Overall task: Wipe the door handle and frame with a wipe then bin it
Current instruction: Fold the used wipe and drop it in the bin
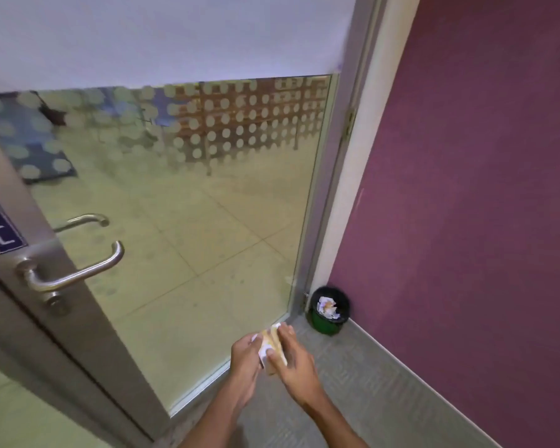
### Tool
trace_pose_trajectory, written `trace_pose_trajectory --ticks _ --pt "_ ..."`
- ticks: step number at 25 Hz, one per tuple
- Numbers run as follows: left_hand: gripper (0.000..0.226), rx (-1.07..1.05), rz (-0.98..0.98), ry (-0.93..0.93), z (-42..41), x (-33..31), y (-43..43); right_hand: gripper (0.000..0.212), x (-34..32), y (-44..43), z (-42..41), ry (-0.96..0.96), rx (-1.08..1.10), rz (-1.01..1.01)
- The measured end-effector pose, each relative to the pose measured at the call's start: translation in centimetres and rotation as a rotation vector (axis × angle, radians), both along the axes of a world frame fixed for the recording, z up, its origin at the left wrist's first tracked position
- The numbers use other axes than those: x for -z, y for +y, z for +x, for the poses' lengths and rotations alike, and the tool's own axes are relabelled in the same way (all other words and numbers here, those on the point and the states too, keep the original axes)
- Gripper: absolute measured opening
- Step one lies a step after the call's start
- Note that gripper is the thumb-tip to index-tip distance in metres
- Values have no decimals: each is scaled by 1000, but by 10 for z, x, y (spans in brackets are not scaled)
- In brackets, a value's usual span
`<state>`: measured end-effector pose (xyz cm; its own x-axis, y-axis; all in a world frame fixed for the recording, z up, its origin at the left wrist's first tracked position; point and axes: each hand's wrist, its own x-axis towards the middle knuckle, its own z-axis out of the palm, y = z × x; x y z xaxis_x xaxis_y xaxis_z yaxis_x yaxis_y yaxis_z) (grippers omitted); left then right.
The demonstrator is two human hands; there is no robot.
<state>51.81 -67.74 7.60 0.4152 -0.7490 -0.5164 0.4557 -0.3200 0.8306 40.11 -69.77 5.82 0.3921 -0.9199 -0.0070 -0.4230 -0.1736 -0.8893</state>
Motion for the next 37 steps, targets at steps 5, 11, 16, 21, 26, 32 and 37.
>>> trace_pose_trajectory --ticks 5,11,16,21,26,32,37 --pt "18 170 37 -102 -66 5 -71 32 5 -57 -82 -81 256 17" --pt "26 303 103 -145 -119 16 -133 34 16 -109 -138 109 230 85" --pt "22 410 153 -232 -138 35 -198 13 27 -182 -155 156 379 195" --pt "12 457 221 -299 -133 51 -285 19 33 -273 -145 336 365 212" --pt "14 430 222 -393 -124 53 -371 35 21 -358 -122 302 235 212" --pt "21 539 178 -482 -102 58 -455 18 11 -454 -121 298 339 188" --pt "29 714 265 -822 -91 79 -505 15 34 -537 -132 449 285 230"
